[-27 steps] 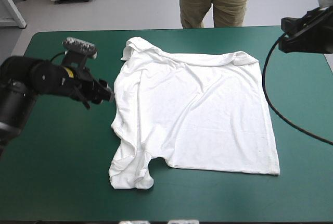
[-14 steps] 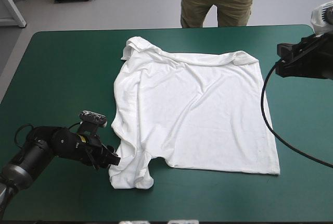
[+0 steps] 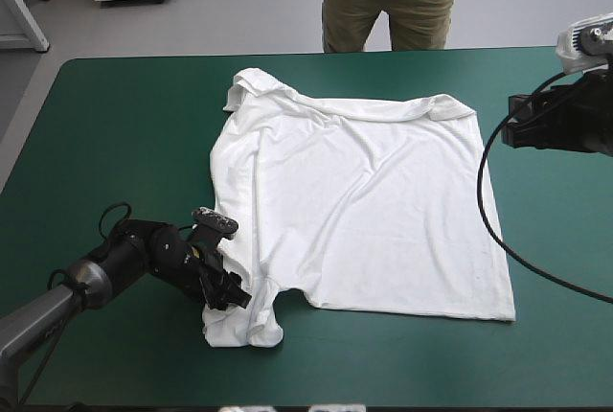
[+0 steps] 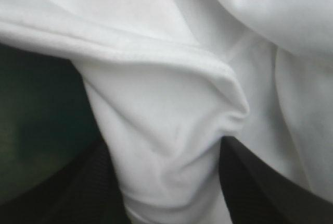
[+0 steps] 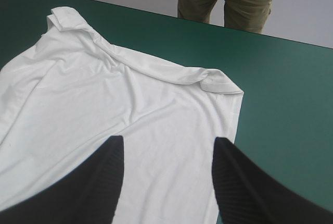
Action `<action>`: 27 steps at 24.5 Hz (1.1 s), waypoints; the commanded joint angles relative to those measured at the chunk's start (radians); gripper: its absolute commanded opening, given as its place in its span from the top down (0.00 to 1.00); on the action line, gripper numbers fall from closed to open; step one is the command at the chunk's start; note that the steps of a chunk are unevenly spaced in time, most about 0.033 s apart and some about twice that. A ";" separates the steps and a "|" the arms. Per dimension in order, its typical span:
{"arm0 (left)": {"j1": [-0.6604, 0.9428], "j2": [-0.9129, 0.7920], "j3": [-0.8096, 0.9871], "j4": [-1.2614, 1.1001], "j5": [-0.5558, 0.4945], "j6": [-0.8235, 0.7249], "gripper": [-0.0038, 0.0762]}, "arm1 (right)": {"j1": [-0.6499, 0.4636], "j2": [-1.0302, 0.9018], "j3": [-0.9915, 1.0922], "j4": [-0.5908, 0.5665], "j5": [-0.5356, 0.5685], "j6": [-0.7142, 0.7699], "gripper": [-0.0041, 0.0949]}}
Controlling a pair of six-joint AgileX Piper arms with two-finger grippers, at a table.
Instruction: Fold the cloth
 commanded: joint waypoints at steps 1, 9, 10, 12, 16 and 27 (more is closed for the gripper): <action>-0.010 0.078 0.018 -0.034 -0.106 -0.010 0.68 | -0.008 -0.009 -0.018 0.010 -0.086 -0.013 0.47; 0.119 0.078 -0.028 0.156 -0.175 -0.179 0.96 | -0.008 -0.009 -0.018 0.030 -0.096 -0.024 0.47; 0.160 0.078 -0.037 0.190 -0.154 -0.193 0.96 | -0.008 -0.009 -0.018 0.040 -0.096 -0.030 0.47; 0.239 0.078 -0.050 0.234 -0.115 -0.200 0.96 | -0.008 -0.009 -0.018 0.064 -0.095 -0.041 0.47; 0.409 0.078 -0.093 0.239 -0.067 -0.187 0.96 | -0.008 -0.007 -0.018 0.076 -0.096 -0.045 0.47; 0.824 0.078 -0.298 0.433 -0.069 -0.321 0.96 | -0.008 -0.003 -0.018 0.128 -0.139 -0.075 0.47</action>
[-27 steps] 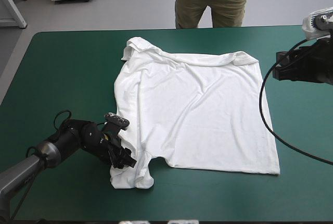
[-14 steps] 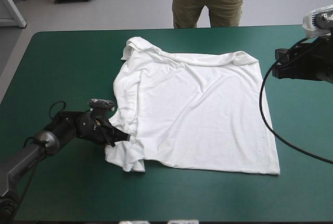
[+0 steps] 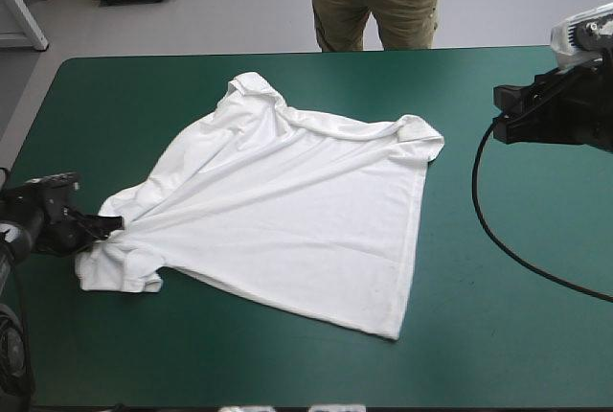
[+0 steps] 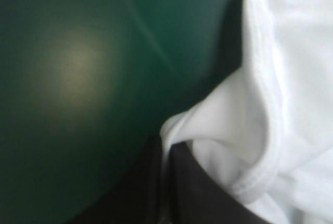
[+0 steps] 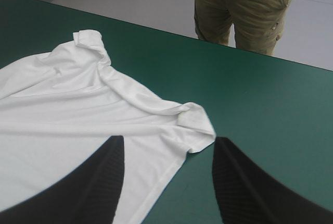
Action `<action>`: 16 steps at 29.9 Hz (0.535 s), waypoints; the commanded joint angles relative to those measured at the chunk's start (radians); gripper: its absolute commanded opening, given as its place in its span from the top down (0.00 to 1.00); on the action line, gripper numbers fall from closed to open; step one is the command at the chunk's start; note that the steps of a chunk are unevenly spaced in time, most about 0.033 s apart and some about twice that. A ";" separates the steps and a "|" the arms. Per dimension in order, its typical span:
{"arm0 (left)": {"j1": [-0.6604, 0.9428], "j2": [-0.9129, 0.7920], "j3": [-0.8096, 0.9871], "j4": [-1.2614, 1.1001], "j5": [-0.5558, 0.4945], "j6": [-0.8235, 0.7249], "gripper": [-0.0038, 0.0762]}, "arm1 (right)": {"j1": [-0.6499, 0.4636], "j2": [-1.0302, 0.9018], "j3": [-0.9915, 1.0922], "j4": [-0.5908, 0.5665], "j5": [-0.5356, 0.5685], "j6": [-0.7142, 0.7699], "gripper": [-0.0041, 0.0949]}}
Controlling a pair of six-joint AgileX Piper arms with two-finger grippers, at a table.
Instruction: Fold the cloth
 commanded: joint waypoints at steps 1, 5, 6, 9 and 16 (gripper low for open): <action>0.084 -0.033 -0.115 0.122 -0.037 -0.071 0.96 | -0.008 -0.004 -0.021 0.044 -0.089 -0.021 0.47; 0.132 -0.025 -0.235 0.235 -0.081 -0.118 0.96 | -0.008 0.008 -0.021 0.107 -0.091 -0.043 0.47; 0.134 -0.013 -0.269 0.251 -0.098 -0.118 0.96 | -0.008 0.020 -0.021 0.130 -0.091 -0.055 0.47; 0.134 0.055 -0.377 0.323 -0.105 -0.116 0.96 | -0.008 0.047 -0.021 0.213 -0.091 -0.087 0.47; 0.134 0.236 -0.569 0.369 0.033 -0.120 0.96 | -0.008 0.089 -0.021 0.236 -0.082 -0.120 0.47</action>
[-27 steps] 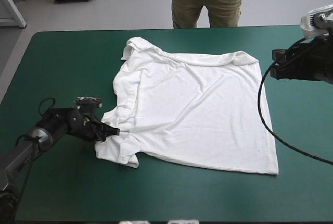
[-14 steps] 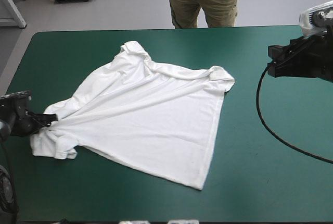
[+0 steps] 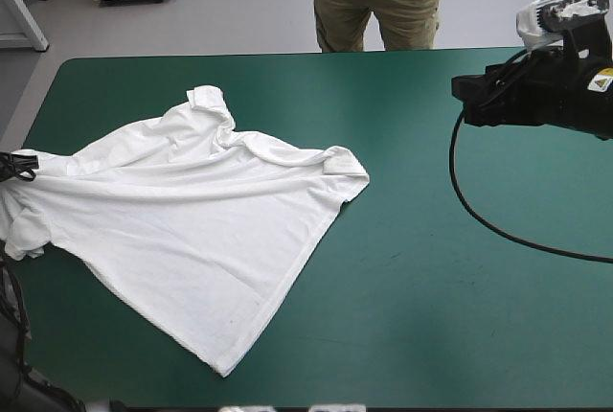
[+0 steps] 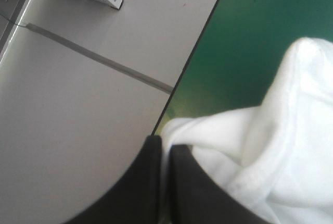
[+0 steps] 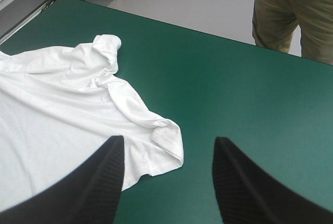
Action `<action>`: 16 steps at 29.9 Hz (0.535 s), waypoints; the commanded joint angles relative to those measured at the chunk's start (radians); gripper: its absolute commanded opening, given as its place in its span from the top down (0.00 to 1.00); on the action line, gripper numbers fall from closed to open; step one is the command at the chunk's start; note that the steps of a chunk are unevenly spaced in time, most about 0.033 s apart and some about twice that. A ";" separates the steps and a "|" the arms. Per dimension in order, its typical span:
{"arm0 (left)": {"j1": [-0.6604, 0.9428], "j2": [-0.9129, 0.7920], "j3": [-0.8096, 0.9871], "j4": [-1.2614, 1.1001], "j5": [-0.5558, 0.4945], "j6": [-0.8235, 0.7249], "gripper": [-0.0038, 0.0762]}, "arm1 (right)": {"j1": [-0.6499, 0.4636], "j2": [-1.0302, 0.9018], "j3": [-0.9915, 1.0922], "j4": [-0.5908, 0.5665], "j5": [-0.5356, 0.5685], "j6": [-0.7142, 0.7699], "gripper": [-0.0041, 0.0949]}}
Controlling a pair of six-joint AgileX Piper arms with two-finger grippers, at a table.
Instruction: Fold the cloth
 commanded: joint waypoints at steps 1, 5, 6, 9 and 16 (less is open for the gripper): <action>0.002 0.014 -0.078 0.028 0.022 -0.015 0.96 | -0.008 -0.016 -0.022 0.011 -0.059 -0.022 0.47; 0.002 0.014 -0.080 0.020 0.029 -0.023 0.96 | -0.008 -0.018 -0.022 0.005 -0.056 -0.027 0.46; 0.002 0.012 -0.082 0.006 0.031 -0.045 0.96 | -0.008 -0.018 -0.022 0.005 -0.056 -0.030 0.46; 0.002 -0.010 -0.084 -0.042 0.045 -0.036 0.96 | -0.008 -0.019 -0.022 0.005 -0.050 -0.034 0.46; 0.002 -0.106 -0.084 -0.187 0.069 0.125 0.64 | -0.008 -0.047 -0.022 0.005 -0.038 -0.041 0.46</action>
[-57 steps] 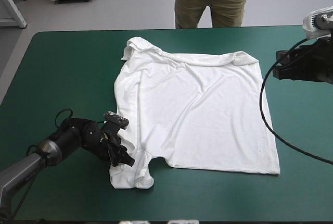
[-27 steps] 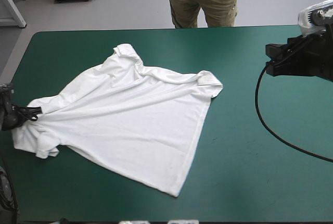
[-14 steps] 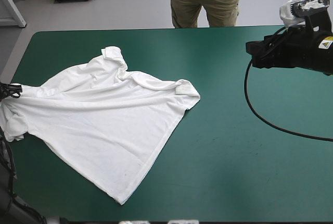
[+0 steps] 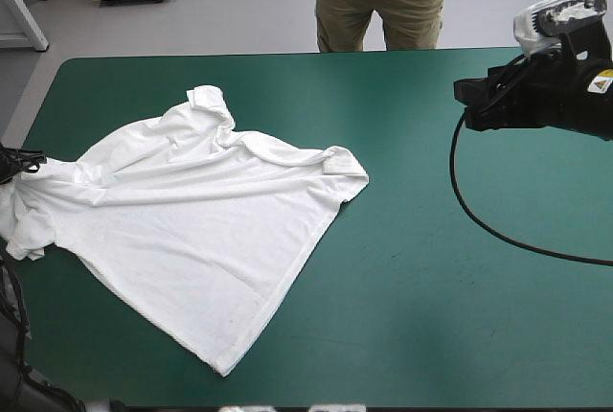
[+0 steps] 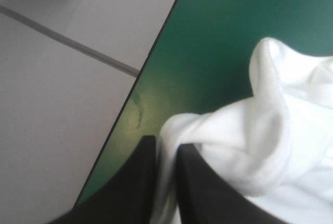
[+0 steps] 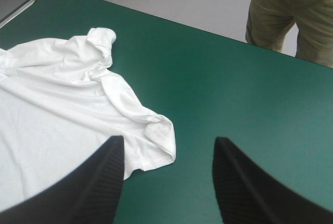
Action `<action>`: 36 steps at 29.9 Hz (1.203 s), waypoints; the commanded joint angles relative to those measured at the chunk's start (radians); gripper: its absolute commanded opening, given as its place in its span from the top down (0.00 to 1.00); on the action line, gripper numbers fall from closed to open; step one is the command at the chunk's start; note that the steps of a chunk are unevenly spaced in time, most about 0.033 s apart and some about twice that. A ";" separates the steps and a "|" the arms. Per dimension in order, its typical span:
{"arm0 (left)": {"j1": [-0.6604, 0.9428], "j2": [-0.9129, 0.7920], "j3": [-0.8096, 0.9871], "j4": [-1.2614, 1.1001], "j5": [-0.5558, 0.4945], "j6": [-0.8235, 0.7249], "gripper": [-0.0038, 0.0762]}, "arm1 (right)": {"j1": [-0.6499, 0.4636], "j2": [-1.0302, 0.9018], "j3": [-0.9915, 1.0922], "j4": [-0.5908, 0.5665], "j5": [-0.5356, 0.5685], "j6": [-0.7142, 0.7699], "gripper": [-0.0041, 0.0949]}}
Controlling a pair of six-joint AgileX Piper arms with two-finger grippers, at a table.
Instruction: Fold the cloth
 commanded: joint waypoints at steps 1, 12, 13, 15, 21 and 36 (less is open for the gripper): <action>0.002 -0.105 -0.035 -0.024 -0.017 0.039 0.52 | -0.008 -0.046 -0.025 0.027 -0.041 -0.014 0.46; -0.041 -0.273 -0.030 -0.304 0.082 0.148 0.10 | -0.008 -0.142 -0.025 -0.017 -0.021 0.000 0.46; -0.063 -0.308 -0.030 -0.349 0.101 0.187 0.12 | -0.008 -0.153 -0.025 -0.028 -0.019 0.006 0.46; -0.119 -0.375 -0.030 -0.411 0.175 0.247 0.16 | -0.008 -0.184 -0.025 -0.073 -0.012 0.028 0.46; -0.315 -0.512 -0.014 -0.508 0.432 0.301 0.22 | -0.008 -0.244 -0.025 -0.137 -0.004 0.067 0.46; -0.800 -0.937 0.516 -0.560 0.442 0.210 0.22 | -0.008 -0.247 -0.025 -0.137 -0.010 0.076 0.46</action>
